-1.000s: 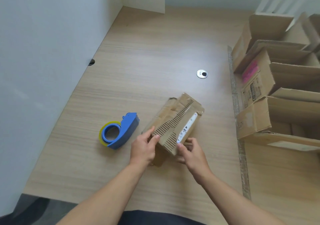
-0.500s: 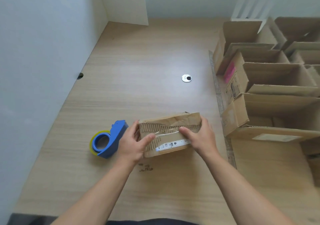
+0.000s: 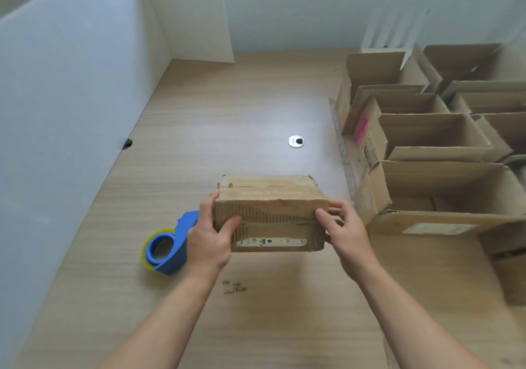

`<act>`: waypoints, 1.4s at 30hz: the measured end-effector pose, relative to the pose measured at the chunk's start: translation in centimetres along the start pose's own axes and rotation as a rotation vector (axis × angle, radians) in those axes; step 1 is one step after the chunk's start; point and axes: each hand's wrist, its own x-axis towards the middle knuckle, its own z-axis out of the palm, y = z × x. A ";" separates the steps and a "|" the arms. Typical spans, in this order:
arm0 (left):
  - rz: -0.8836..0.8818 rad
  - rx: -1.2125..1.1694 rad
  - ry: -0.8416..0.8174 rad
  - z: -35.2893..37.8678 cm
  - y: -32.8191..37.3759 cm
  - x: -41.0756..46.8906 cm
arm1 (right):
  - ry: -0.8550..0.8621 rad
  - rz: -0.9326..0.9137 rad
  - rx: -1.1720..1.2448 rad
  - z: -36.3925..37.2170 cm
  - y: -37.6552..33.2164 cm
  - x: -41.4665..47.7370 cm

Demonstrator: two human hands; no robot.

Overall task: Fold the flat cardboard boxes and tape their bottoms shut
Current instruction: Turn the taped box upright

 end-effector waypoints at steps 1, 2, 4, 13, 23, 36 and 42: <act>0.034 -0.022 -0.035 -0.5 0.2 0.3 | -0.033 0.066 0.080 -0.3 0.0 -0.1; 0.067 -0.063 -0.088 -1.0 0.4 0.6 | -0.067 0.128 0.160 -0.5 -0.2 -0.1; 0.107 -0.184 -0.207 -1.4 0.6 0.6 | -0.097 0.197 0.221 -0.9 -0.2 0.0; -0.088 -0.228 -0.196 -1.2 0.3 0.0 | -0.119 0.158 0.230 -1.8 0.8 -0.5; -0.283 -0.262 -0.333 -1.4 -2.4 -2.8 | -0.097 0.186 -0.240 -1.6 3.4 -1.2; -0.277 0.139 -0.333 -1.2 -4.0 -2.4 | -0.162 0.213 -0.354 -0.9 2.6 -0.6; -0.359 -0.040 -0.354 -1.5 -4.3 -2.6 | -0.305 0.120 -0.176 -2.6 3.3 -3.2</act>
